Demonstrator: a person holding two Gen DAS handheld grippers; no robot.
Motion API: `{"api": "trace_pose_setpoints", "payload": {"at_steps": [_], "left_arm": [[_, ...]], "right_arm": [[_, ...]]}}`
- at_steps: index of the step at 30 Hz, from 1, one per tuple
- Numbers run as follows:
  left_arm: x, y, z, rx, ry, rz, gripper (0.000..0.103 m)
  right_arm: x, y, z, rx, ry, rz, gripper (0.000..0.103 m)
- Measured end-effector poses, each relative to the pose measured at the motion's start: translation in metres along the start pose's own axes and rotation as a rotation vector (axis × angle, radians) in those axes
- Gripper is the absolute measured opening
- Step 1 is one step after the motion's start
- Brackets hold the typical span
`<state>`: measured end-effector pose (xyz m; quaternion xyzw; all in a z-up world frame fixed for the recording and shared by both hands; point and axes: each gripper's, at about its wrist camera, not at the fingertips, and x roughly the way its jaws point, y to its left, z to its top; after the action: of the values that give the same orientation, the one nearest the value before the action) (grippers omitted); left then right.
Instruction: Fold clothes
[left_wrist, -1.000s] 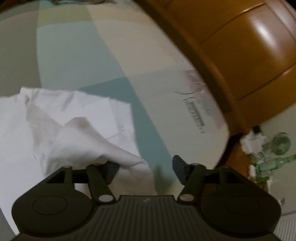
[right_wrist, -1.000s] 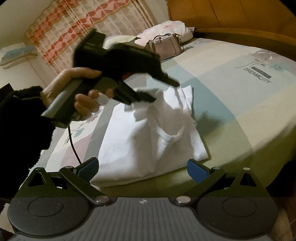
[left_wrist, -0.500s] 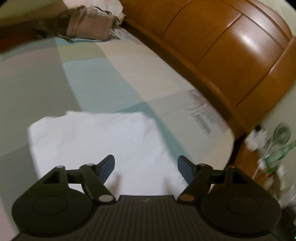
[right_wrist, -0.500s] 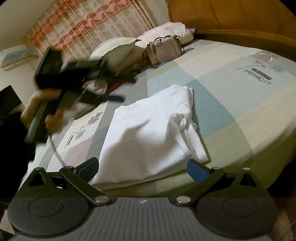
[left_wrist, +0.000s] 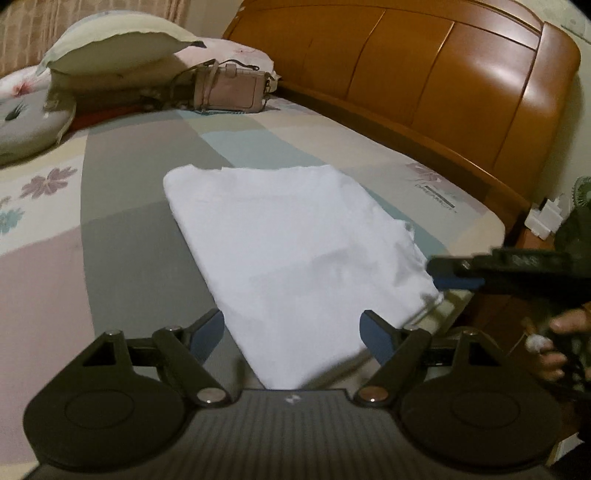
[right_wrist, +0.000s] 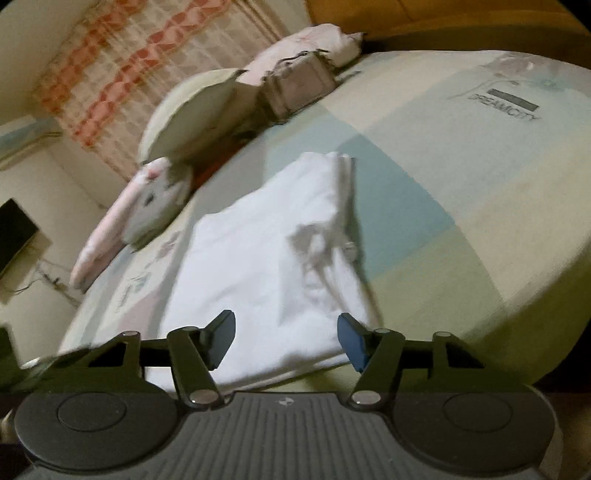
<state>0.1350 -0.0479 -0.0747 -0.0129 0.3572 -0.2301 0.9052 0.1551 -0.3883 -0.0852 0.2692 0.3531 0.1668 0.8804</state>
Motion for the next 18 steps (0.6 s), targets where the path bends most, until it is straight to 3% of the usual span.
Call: {"api": "trace_pose_setpoints", "payload": {"at_steps": [4,15,17,18], "left_arm": [[-0.006,-0.002,0.002,0.024,-0.017,0.014,0.082],[-0.012,-0.002,0.0,0.002,-0.053,-0.02,0.083],[-0.015,-0.002,0.0,-0.001,-0.058,-0.018,0.084],[-0.016,-0.002,-0.001,-0.003,-0.059,-0.02,0.084]], "right_arm": [[-0.002,0.001,0.003,0.022,-0.027,-0.029,0.067],[0.01,0.0,-0.005,0.038,0.005,0.051,0.066],[0.008,-0.004,-0.007,0.043,0.007,0.051,0.063],[0.008,-0.007,-0.009,0.049,0.011,0.048,0.055]]}}
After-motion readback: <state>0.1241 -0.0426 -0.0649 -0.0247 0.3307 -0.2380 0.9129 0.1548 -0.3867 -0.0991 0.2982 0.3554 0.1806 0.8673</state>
